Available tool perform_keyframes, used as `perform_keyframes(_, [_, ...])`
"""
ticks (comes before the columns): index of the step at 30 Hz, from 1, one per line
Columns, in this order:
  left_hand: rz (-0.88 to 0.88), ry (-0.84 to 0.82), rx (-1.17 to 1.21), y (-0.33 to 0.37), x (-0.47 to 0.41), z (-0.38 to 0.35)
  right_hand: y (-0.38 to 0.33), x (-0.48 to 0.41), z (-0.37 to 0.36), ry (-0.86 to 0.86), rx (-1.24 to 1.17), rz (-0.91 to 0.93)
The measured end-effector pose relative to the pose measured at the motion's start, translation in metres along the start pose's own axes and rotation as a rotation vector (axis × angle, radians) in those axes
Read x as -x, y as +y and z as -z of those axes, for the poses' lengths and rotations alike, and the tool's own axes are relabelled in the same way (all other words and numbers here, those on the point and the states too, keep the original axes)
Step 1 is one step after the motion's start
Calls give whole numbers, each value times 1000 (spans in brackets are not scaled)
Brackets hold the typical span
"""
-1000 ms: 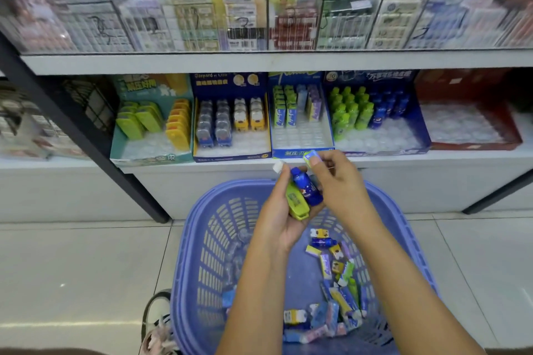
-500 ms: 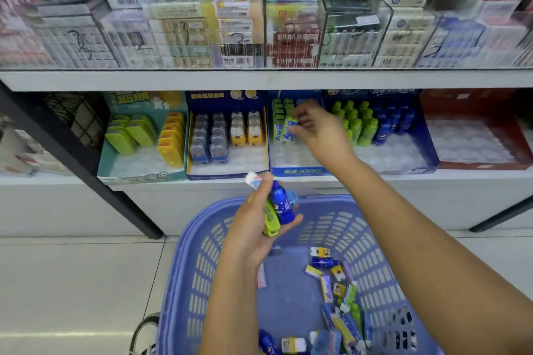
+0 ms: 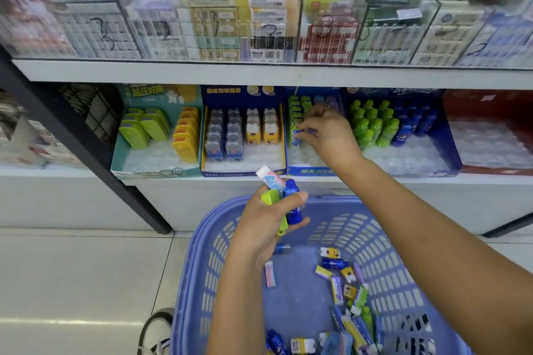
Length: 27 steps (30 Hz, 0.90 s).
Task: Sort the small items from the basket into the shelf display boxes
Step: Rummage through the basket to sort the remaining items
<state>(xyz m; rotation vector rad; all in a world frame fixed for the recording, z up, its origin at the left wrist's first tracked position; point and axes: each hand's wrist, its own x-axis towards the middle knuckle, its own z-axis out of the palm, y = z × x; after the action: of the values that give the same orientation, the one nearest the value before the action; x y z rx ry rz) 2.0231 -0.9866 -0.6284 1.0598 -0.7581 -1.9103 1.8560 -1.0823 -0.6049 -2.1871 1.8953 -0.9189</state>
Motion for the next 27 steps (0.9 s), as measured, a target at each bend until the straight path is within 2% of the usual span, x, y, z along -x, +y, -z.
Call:
perform_keyframes(2, [-2,-1,-9,2,1,-1,-2,-2,0,-18,12,-37])
perform_keyframes(5, [-13,-22,-60,4,6,-4,-7,-3,6,-130,201,1])
perform_keyframes(7, [-31,-37,-102,4,9,-7,-18,5,17,-143,181,-5])
perform_keyframes(8, [-41,-39,-123,3,11,-9,-26,14,21,-129,100,-43])
perform_keyframes(10, [-62,-35,-181,2,13,-11,-38,35,31,-163,-222,-121])
perform_keyframes(12, [-92,-31,-251,0,15,-12,-47,55,43,-378,-557,-229])
perform_keyframes(14, [-130,-30,-323,-1,17,-15,-47,72,49,-531,-659,-275])
perform_keyframes(17, [-141,-26,-401,-4,20,-22,-44,85,48,-414,-699,-272])
perform_keyframes(19, [-99,-38,-353,-4,21,-26,-44,85,47,-263,-806,-296])
perform_keyframes(22, [-54,-7,-236,-5,19,-28,-34,70,53,13,-958,-428])
perform_keyframes(24, [-58,43,-195,-6,17,-26,-18,51,58,87,-795,-484])
perform_keyframes(27, [-79,104,-181,-5,11,-19,3,21,63,57,-275,-374])
